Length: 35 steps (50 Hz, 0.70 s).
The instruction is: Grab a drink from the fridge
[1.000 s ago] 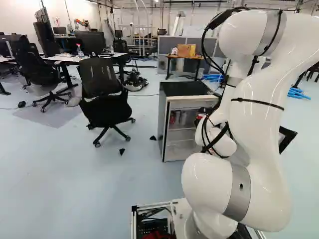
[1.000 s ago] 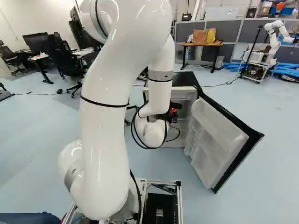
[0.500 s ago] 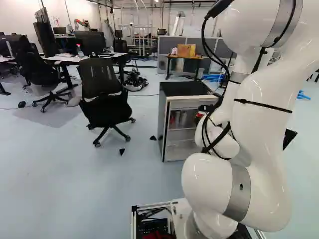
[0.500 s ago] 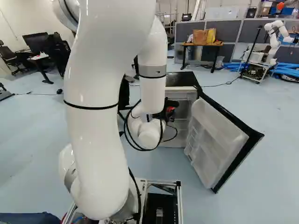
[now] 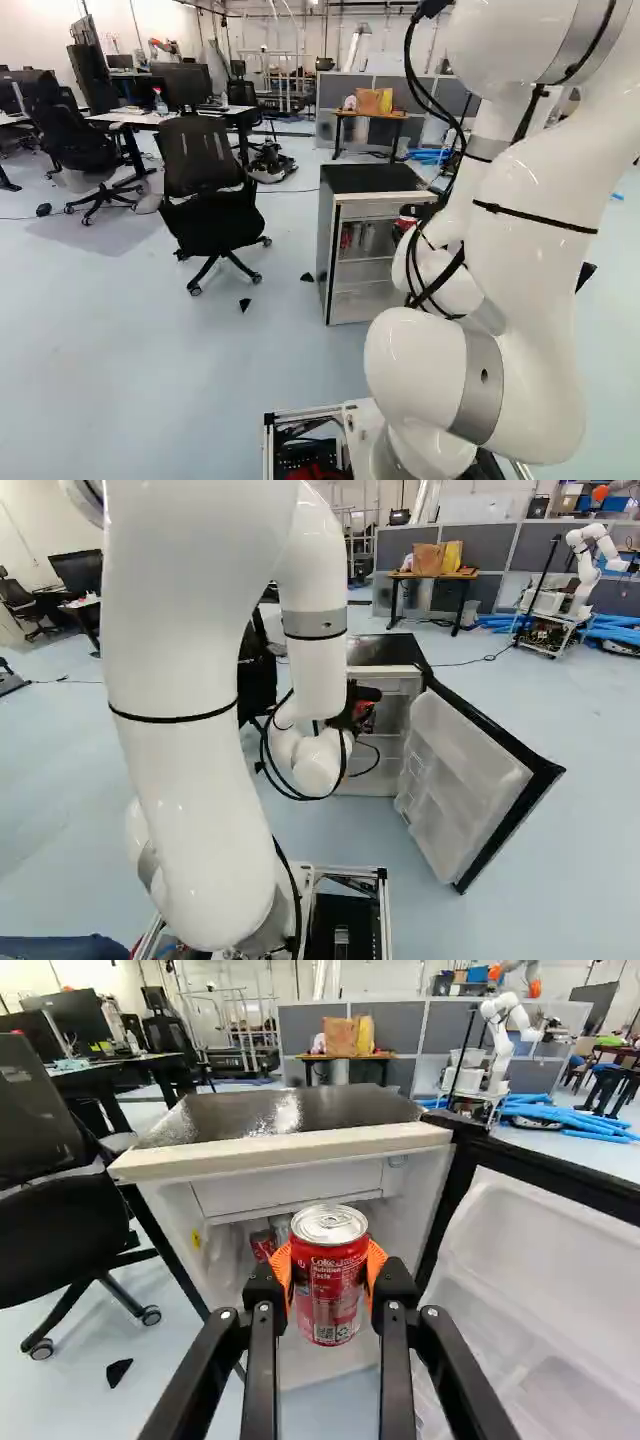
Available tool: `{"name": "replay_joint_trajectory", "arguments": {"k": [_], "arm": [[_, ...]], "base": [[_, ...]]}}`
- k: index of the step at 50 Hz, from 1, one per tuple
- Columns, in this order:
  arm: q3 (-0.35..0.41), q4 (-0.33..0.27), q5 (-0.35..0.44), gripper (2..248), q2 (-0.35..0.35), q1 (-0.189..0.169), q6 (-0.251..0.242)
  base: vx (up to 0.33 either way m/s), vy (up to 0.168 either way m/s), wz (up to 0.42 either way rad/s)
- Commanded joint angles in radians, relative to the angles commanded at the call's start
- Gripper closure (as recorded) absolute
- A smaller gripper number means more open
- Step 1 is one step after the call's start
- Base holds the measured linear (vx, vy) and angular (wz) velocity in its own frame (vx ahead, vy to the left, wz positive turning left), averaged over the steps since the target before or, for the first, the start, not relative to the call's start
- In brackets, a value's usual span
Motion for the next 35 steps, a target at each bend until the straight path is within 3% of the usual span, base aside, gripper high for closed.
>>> {"name": "replay_joint_trajectory", "arguments": {"k": [35], "arm": [[-0.064, 0.000, -0.005, 157, 0.045, 0.027, 0.000]], "base": [[0.000, 0.000, 0.000]]}}
